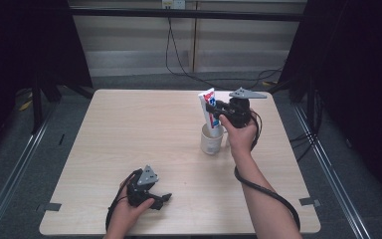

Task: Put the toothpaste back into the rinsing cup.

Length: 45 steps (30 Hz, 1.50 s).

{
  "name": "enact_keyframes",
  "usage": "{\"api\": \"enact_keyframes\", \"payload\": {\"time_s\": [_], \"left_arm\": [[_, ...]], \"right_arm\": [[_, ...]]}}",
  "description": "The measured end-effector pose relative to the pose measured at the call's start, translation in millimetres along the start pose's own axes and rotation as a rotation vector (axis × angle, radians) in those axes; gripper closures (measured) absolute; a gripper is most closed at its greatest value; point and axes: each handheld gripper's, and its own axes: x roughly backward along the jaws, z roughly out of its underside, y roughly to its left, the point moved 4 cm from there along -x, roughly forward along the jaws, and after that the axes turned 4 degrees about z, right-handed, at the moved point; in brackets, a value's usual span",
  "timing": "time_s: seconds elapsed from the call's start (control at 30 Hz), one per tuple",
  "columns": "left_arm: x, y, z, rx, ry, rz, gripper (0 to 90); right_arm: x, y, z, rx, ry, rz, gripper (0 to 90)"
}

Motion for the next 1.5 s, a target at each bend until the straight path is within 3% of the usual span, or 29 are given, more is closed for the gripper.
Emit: {"api": "enact_keyframes", "payload": {"time_s": [0.63, 1.5], "left_arm": [[0.8, 0.8, 0.3, -0.014, 0.012, -0.001, 14.6], [0.8, 0.8, 0.2, -0.014, 0.012, 0.0, 14.6]], "right_arm": [[-1.7, -0.4, 12.9, 0.008, 0.012, -0.01, 67.2], [0.0, -4.7, 30.7, 0.011, 0.038, 0.011, 67.0]]}}
